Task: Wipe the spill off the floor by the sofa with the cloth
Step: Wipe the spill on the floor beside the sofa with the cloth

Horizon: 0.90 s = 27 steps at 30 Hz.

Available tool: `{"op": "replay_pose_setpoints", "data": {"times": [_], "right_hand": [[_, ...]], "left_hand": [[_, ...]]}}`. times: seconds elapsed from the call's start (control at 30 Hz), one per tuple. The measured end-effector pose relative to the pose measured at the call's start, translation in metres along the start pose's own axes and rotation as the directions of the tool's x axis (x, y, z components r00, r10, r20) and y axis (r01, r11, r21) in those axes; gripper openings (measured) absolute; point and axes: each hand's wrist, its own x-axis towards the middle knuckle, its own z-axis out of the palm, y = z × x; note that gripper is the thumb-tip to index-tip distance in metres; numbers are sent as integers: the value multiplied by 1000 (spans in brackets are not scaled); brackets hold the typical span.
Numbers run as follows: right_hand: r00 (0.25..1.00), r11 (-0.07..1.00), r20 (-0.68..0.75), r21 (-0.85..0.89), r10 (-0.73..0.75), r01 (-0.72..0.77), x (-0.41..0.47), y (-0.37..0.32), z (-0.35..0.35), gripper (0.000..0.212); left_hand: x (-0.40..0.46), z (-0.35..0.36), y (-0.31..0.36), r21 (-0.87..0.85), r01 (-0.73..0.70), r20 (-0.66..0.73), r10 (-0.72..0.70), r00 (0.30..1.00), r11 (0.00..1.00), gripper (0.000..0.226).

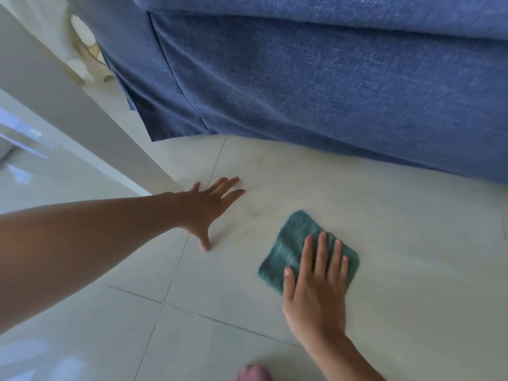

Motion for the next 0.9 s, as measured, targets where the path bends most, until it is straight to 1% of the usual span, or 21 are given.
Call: {"op": "replay_pose_setpoints", "data": {"times": [0.03,0.1,0.17,0.2,0.23,0.27,0.33,0.37,0.4,0.43,0.47,0.5,0.57,0.63,0.67,0.7,0.73,0.77,0.8,0.83,0.9], "right_hand": [[998,998,11,17,-62,62,-21,-12,3,75],[957,958,50,58,-285,282,-47,-35,8,77],[875,878,82,107,-476,467,-32,-45,8,76],[860,861,75,105,-506,497,-12,-45,8,75],[872,873,67,90,-485,478,12,-43,9,73],[912,913,58,71,-407,403,36,-37,8,72],[992,992,0,36,-124,124,72,-17,6,72],[1000,999,-11,41,6,-5,76,-7,4,73],[997,996,-19,42,80,-79,69,-2,3,74],[994,994,-28,27,103,-102,53,-3,2,74],[997,997,-19,15,81,-80,31,-11,3,74],[1000,1000,-7,18,14,-14,11,-20,4,75],[979,978,29,65,-200,198,-10,-38,9,76],[915,915,57,96,-399,392,20,-40,7,73],[906,906,53,87,-421,415,43,-37,7,70],[926,926,40,68,-375,372,67,-32,6,69],[966,964,8,54,-260,259,89,-24,5,69],[994,993,-20,55,-106,107,104,-16,4,70],[999,997,-25,73,37,-35,109,-8,2,71],[992,989,-28,85,124,-121,103,-5,0,72],[986,985,-39,61,162,-159,69,-11,-2,70]], "left_hand": [[1,1,-4,-27,12,-12,-12,1000,1000,156],[3,1,-10,-57,41,-26,-43,999,998,161],[4,0,-12,-34,61,-28,-62,998,998,164],[4,1,-12,-23,67,-29,-68,997,997,164],[4,2,-12,-27,71,-32,-71,997,997,165],[3,4,-12,-49,75,-33,-77,996,996,164],[1,7,-16,-116,79,-23,-82,996,990,163],[0,9,-18,-142,75,-18,-78,997,987,162],[-2,11,-19,-154,67,-14,-70,997,986,162],[-2,12,-22,-158,57,-16,-61,998,986,161],[-3,14,-24,-162,52,-22,-57,998,985,161],[-2,14,-25,-167,47,-30,-53,998,985,161],[0,13,-25,-166,38,-42,-45,998,985,162],[0,13,-24,-169,38,-43,-46,998,985,162],[0,12,-23,-168,43,-43,-50,998,985,161],[0,12,-22,-164,48,-43,-55,998,985,160],[0,11,-21,-158,49,-40,-56,998,986,159],[0,10,-20,-156,49,-35,-55,998,986,159],[0,10,-19,-156,49,-29,-54,998,987,159],[0,10,-18,-155,51,-23,-55,998,987,159],[1,10,-18,-165,57,-6,-59,998,985,160]]}}
